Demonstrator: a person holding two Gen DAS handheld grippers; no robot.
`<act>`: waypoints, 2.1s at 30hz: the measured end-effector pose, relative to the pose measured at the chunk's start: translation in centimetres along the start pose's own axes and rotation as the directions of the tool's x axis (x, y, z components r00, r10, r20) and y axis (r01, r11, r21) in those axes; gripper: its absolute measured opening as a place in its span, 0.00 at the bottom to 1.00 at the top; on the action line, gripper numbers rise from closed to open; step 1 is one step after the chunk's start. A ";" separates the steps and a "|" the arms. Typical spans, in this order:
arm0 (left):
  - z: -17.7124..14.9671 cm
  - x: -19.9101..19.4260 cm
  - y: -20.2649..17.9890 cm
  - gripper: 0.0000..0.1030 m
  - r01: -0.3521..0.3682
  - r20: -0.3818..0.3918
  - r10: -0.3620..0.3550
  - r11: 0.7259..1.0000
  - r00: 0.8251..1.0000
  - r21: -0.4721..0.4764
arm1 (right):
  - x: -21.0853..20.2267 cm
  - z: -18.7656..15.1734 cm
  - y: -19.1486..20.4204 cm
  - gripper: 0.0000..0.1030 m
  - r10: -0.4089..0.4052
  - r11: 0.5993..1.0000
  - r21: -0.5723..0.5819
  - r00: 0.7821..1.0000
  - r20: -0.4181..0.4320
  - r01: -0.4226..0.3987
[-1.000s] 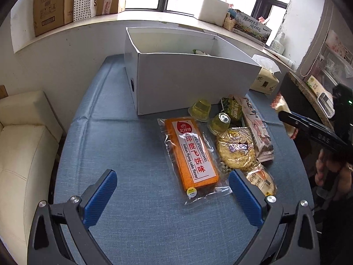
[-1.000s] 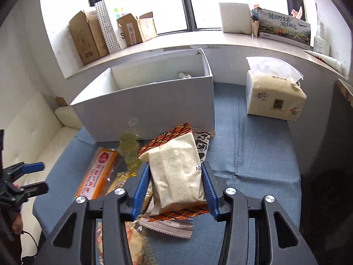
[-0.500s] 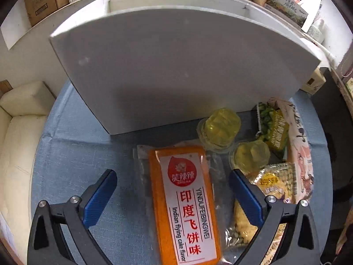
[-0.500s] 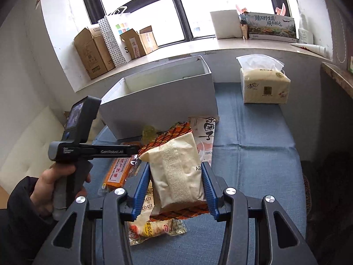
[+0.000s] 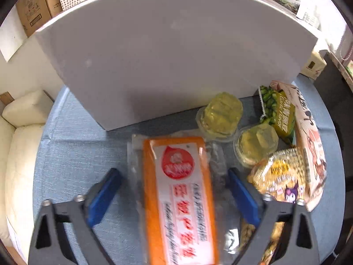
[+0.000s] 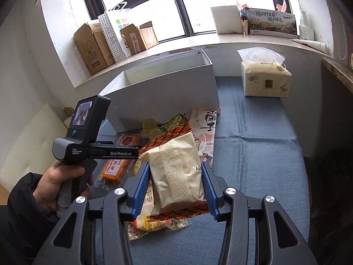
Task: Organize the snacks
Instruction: 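Grasp the beige bread bag with the right tool while the left tool grasps the orange flying-cake pack, then lower both packs into the white box and open both tools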
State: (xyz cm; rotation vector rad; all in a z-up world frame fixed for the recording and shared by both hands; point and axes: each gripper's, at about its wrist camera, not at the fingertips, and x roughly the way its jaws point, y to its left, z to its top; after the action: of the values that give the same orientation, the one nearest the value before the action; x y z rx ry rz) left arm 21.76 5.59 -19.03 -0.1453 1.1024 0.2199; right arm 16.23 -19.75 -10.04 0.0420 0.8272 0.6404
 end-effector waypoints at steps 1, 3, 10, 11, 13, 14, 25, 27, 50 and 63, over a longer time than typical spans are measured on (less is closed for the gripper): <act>-0.3 -0.5 0.2 0.65 0.020 0.005 -0.020 1.000 1.000 0.001 | 0.0 -0.1 0.0 0.49 0.001 1.000 0.002 1.000 -0.002 -0.001; -1.1 -1.5 0.5 0.60 0.053 0.025 -0.054 0.999 0.998 0.004 | 0.1 -0.1 0.2 0.49 -0.002 1.000 -0.001 1.000 -0.004 0.002; -4.5 -6.7 3.2 0.59 0.150 0.115 -0.148 0.989 0.982 -0.012 | 0.1 0.0 1.4 0.49 0.004 1.000 -0.026 1.000 0.000 -0.004; -4.7 -7.8 3.4 0.59 0.151 0.139 -0.148 0.988 0.979 -0.009 | 0.1 0.1 1.6 0.49 0.007 1.000 -0.028 1.000 0.003 -0.006; -4.6 -10.0 3.9 0.59 0.158 0.179 -0.155 0.987 0.972 -0.005 | 0.2 0.5 2.0 0.49 0.013 0.999 -0.031 1.000 0.011 -0.013; -4.3 -11.1 4.0 0.59 0.169 0.200 -0.164 0.986 0.966 -0.008 | 0.2 0.7 2.2 0.49 0.016 0.999 -0.034 1.000 0.016 -0.015; 7.5 -17.2 4.9 0.60 0.184 0.362 -0.176 0.983 0.916 0.013 | 1.2 10.5 4.0 0.49 0.046 0.996 -0.086 0.992 0.121 -0.036; 10.4 -16.7 5.0 0.60 0.159 0.385 -0.149 0.987 0.911 0.004 | 1.9 13.4 3.8 0.49 0.054 0.996 -0.073 0.988 0.144 -0.044; 17.5 -9.0 5.7 1.00 0.114 0.333 -0.110 0.993 0.937 0.006 | 11.3 21.6 1.3 1.00 -0.072 0.997 -0.006 0.995 0.069 0.073; 6.0 -17.6 4.2 1.00 0.145 0.417 -0.204 0.975 0.885 0.170 | 0.6 14.6 2.9 1.00 0.049 0.998 -0.042 0.982 0.181 -0.042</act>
State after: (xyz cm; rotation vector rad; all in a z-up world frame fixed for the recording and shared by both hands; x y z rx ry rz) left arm 18.33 9.14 -0.59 -0.0688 0.6506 0.0102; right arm 25.19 -14.05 0.37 0.0837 0.6392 0.6843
